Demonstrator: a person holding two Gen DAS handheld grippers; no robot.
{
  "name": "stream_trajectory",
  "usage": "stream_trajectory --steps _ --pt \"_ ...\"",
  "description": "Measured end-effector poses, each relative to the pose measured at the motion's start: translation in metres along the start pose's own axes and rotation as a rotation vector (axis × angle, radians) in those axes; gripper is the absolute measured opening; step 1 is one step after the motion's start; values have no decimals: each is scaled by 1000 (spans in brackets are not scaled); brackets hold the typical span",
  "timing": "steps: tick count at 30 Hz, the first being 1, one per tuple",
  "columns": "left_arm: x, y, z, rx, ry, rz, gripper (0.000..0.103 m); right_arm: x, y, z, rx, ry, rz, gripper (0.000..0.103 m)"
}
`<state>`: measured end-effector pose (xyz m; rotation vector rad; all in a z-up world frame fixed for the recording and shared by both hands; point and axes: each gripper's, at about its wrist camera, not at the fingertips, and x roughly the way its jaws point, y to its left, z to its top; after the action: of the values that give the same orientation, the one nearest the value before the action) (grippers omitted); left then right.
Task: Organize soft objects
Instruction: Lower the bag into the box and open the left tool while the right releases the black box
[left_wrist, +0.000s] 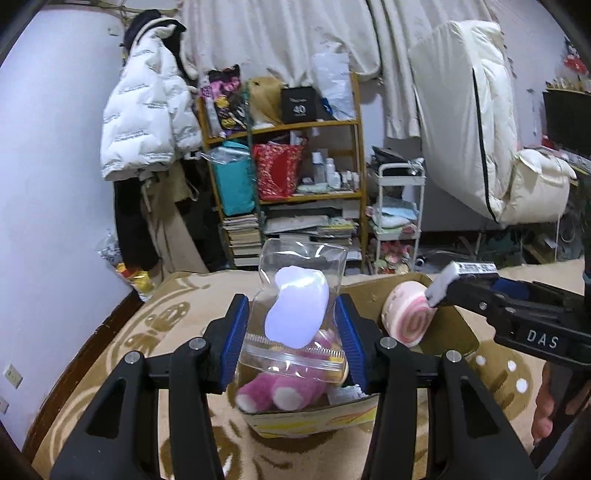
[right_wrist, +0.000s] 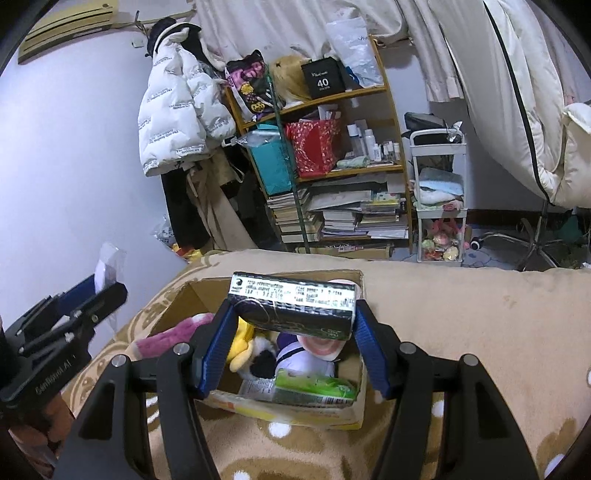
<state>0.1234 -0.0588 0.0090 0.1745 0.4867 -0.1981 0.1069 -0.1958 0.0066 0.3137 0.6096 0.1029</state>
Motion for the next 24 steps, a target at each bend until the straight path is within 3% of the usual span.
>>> stream_trajectory --steps 15,24 --pt "38 -18 -4 -26 83 -138 48 16 -14 -3 42 49 21 67" --pt "47 -26 -12 -11 112 -124 56 21 -18 -7 65 86 37 69"
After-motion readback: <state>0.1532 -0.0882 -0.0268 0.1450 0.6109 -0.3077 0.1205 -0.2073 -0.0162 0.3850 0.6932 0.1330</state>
